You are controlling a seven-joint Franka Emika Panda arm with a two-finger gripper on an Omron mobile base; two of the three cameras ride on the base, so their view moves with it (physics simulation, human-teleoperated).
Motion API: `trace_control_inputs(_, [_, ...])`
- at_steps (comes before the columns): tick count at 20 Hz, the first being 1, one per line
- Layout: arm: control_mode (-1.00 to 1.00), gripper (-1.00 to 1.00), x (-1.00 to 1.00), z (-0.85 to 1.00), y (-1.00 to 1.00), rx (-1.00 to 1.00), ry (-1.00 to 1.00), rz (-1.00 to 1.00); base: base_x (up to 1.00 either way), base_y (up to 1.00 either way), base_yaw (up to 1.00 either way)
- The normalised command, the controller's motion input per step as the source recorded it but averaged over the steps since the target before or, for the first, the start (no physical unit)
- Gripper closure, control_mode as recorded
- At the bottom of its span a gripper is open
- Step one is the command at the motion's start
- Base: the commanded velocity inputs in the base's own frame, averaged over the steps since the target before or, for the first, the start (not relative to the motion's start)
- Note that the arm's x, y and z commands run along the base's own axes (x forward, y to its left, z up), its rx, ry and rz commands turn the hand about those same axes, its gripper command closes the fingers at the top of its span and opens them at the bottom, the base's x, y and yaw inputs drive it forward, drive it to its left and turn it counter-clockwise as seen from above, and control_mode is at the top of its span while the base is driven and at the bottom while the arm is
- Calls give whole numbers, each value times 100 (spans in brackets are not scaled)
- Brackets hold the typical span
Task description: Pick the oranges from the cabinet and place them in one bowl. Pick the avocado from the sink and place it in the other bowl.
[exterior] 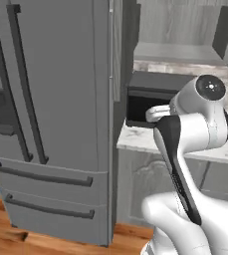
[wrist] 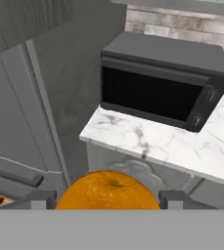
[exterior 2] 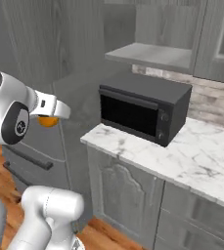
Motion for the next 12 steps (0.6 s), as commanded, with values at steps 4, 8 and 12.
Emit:
trace_control_inputs(4, [100,100,0,0,0,0,0,0,-24,0,57])
trace_control_inputs(8, [100,100,0,0,0,0,0,0,-18,0,64])
trace_control_inputs(12, [100,100,0,0,0,0,0,0,-14,0,70])
